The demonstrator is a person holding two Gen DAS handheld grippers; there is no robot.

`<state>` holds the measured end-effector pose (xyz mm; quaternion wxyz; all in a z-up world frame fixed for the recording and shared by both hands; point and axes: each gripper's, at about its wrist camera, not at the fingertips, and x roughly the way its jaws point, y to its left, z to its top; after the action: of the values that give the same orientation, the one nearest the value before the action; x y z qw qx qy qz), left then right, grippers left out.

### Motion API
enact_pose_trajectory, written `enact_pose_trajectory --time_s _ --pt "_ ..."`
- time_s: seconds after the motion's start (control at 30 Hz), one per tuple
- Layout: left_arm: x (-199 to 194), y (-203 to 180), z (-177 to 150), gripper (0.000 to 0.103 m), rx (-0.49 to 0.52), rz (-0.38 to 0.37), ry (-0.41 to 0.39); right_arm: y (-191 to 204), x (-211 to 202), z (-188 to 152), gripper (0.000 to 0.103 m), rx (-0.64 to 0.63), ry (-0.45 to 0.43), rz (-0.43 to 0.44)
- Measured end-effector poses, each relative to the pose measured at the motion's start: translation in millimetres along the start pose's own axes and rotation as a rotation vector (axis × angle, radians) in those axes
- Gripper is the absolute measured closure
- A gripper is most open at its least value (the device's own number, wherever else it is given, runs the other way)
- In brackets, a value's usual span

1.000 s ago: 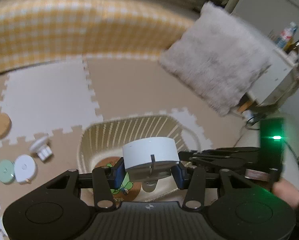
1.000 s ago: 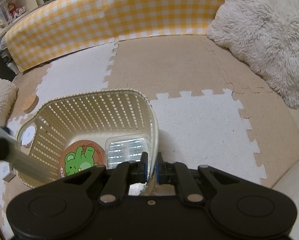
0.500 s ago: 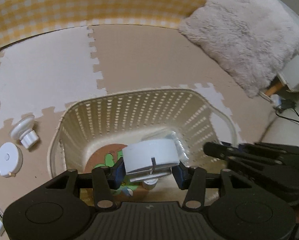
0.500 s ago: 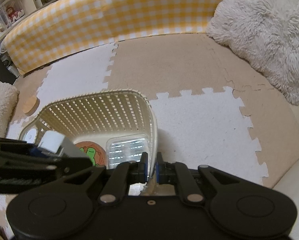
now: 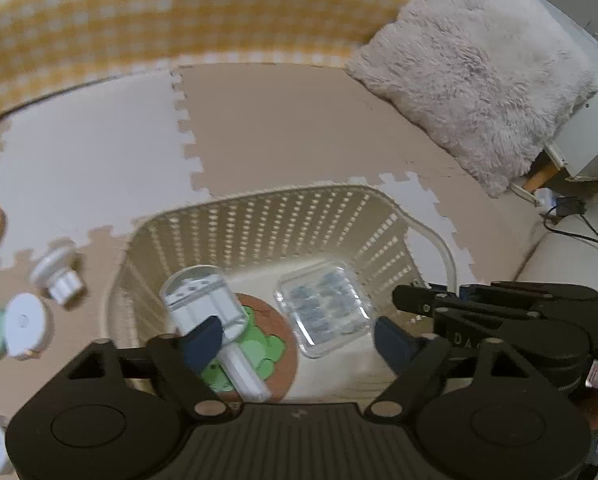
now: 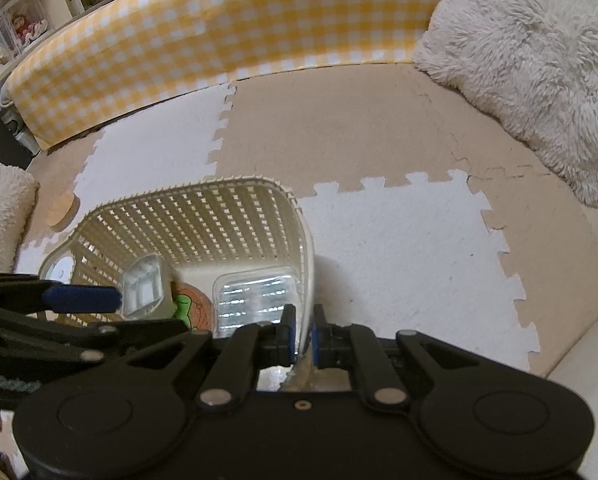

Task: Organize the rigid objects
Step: 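Carry the cable holder over the basket and release it with the left tool, then withdraw the left tool and move it to the wooden round coaster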

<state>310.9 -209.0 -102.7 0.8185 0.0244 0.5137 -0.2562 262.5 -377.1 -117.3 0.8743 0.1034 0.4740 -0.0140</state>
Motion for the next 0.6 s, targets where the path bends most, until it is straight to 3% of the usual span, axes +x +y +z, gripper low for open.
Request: enact_pose_trajectory --time_s 0.6 --pt "-56 -1 -12 0.006 0.024 -0.023 -0.072 1 1 0 0.095 0.001 0.000 0.001"
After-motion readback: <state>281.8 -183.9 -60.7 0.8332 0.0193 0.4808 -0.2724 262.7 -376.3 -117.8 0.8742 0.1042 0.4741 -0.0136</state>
